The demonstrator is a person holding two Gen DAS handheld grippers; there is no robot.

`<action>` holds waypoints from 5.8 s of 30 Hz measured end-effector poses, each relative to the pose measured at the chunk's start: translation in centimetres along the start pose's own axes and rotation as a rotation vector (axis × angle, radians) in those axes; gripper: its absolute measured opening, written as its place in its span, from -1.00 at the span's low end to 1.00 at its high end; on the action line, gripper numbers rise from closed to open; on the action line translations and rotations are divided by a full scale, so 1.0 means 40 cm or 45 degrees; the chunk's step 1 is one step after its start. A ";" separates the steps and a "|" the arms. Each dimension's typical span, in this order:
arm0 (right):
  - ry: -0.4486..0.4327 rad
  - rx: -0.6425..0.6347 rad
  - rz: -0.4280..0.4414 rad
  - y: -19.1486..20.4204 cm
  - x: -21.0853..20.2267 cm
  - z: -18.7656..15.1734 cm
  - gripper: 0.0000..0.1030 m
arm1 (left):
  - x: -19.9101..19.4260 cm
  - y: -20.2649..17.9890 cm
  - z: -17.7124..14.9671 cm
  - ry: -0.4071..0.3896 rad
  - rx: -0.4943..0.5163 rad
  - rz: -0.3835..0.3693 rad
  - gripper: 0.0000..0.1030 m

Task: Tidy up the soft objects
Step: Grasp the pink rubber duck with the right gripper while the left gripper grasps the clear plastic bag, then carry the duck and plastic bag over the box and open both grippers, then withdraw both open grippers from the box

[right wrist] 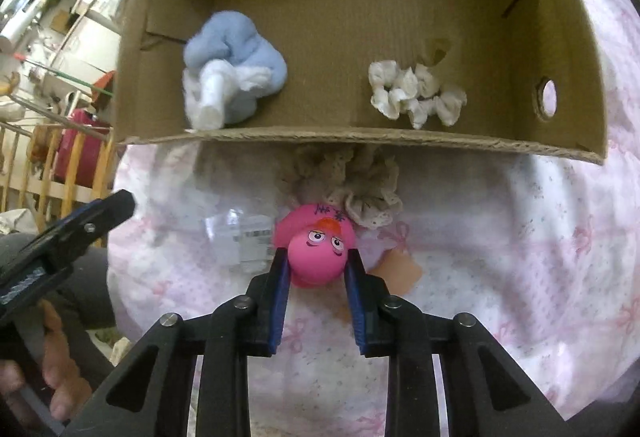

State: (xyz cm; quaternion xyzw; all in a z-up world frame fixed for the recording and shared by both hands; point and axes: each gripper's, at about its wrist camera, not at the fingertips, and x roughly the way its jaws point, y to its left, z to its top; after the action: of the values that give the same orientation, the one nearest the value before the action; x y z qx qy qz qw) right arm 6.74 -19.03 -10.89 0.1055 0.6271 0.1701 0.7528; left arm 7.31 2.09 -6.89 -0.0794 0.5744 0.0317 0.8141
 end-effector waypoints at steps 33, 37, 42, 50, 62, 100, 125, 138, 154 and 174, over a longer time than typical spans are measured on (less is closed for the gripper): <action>-0.251 0.266 0.154 -0.149 -0.219 -0.026 -0.45 | 0.098 -0.065 -0.013 0.140 0.029 -0.123 0.32; -0.250 0.293 0.155 -0.164 -0.219 -0.029 -0.45 | 0.146 -0.127 -0.022 0.213 0.118 -0.190 0.32; -0.247 0.290 0.148 -0.164 -0.215 -0.029 -0.45 | 0.203 -0.187 -0.045 0.271 0.195 -0.188 0.32; -0.227 0.284 0.116 -0.164 -0.201 -0.026 -0.45 | 0.236 -0.208 -0.041 0.274 0.241 -0.129 -0.30; -0.214 0.257 0.103 -0.149 -0.189 -0.021 -0.45 | 0.209 -0.133 -0.040 0.285 0.181 -0.124 -0.76; -0.469 0.052 0.299 -0.054 -0.336 -0.020 -0.45 | -0.192 -0.054 0.145 -0.203 0.122 -0.053 -0.76; -0.450 0.118 0.180 -0.125 -0.237 0.160 -0.45 | 0.036 -0.187 0.260 -0.229 0.287 -0.059 -0.76; -0.385 0.113 0.116 -0.126 -0.183 0.176 -0.45 | 0.062 -0.193 0.248 -0.192 0.273 -0.110 -0.76; -0.376 0.113 0.094 -0.128 -0.177 0.179 -0.45 | 0.048 -0.178 0.250 -0.211 0.246 -0.086 0.00; -0.392 0.173 0.131 -0.133 -0.172 0.189 -0.31 | 0.024 -0.167 0.256 -0.267 0.245 -0.045 0.26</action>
State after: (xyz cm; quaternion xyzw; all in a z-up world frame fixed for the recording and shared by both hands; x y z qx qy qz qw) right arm 13.72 -26.19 -5.16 0.2130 0.5082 0.1473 0.8214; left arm 18.10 -2.83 -3.81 -0.0073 0.4852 -0.0300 0.8738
